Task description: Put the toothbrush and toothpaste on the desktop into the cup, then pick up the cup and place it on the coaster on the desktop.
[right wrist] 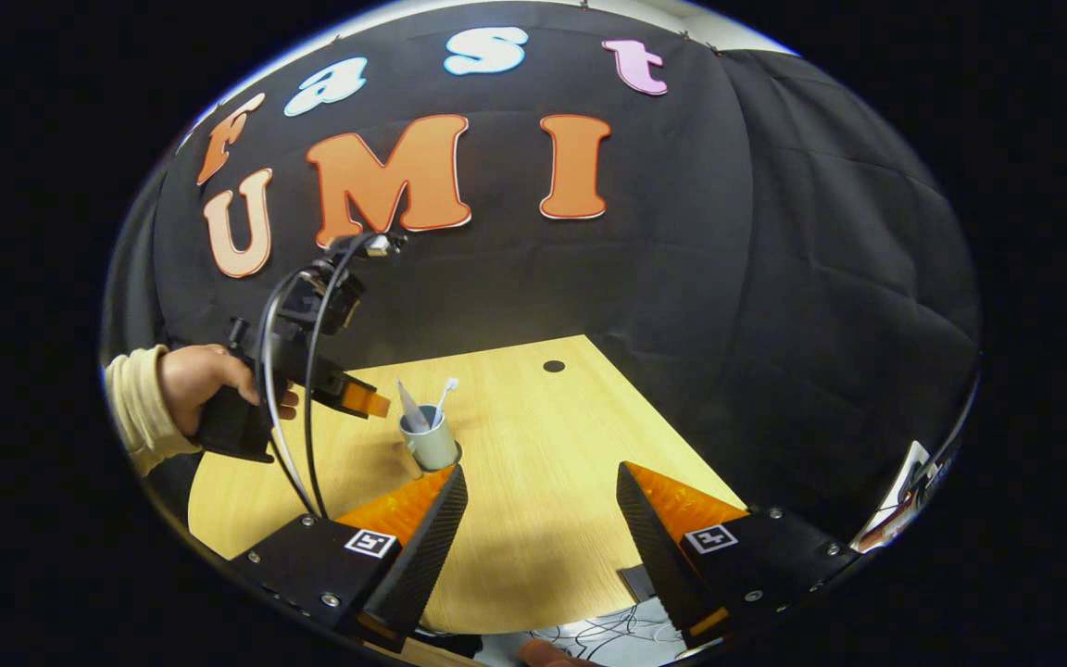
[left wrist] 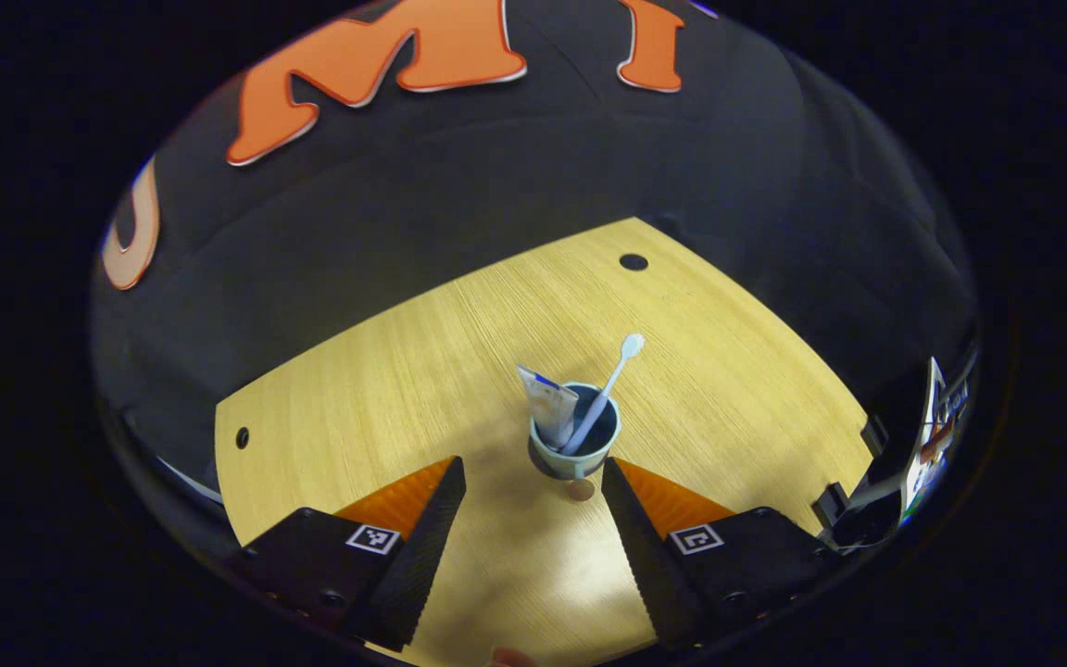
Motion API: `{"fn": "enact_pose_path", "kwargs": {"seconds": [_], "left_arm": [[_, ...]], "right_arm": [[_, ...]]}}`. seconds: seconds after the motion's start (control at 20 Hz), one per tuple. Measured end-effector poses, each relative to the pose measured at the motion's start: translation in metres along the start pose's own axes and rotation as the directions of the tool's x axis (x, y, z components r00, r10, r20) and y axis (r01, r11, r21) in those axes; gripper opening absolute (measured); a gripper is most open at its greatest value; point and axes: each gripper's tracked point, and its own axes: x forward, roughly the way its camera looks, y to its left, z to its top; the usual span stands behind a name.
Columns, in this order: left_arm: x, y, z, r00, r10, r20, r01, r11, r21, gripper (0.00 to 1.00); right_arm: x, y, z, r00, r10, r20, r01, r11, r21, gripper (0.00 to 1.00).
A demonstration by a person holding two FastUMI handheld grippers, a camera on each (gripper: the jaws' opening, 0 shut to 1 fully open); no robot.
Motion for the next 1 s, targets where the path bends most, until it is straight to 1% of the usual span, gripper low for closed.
{"fn": "enact_pose_path", "kwargs": {"seconds": [0.1,0.15,0.2,0.25,0.35,0.5,0.65,0.8,1.0], "left_arm": [[-0.024,0.008,0.001,0.997,0.032,0.068,-0.030,0.999,-0.032,0.90],[-0.037,0.011,-0.004,0.996,0.042,0.085,-0.038,0.998,-0.051,0.92],[-0.047,0.015,-0.007,0.993,0.054,0.107,-0.046,0.996,-0.071,1.00],[-0.059,0.022,-0.009,0.989,0.065,0.130,-0.054,0.994,-0.090,1.00],[-0.086,0.039,-0.015,0.977,0.115,0.179,-0.090,0.986,-0.141,0.99],[-0.140,0.065,-0.027,0.948,0.191,0.254,-0.133,0.964,-0.230,0.99],[-0.182,0.084,-0.054,0.931,0.250,0.266,-0.164,0.937,-0.308,1.00],[-0.229,0.103,-0.079,0.898,0.326,0.296,-0.202,0.902,-0.381,1.00],[-0.272,0.106,-0.106,0.867,0.376,0.326,-0.219,0.877,-0.429,0.99]], "right_arm": [[0.000,0.006,0.001,1.000,0.019,0.002,-0.019,0.999,-0.027,0.98],[0.001,0.008,0.003,1.000,0.024,0.006,-0.024,0.999,-0.039,0.97],[-0.001,0.010,0.007,0.999,0.034,0.014,-0.033,0.998,-0.050,0.97],[-0.001,0.014,0.013,0.999,0.040,0.027,-0.038,0.997,-0.062,0.98],[0.001,0.021,0.024,0.996,0.067,0.054,-0.063,0.995,-0.076,0.97],[-0.001,0.036,0.037,0.989,0.121,0.086,-0.113,0.989,-0.098,0.98],[-0.005,0.049,0.042,0.979,0.178,0.102,-0.167,0.979,-0.113,0.98],[-0.011,0.059,0.044,0.968,0.226,0.113,-0.209,0.967,-0.143,0.98],[-0.022,0.064,0.045,0.951,0.276,0.139,-0.251,0.953,-0.171,0.97]]}}
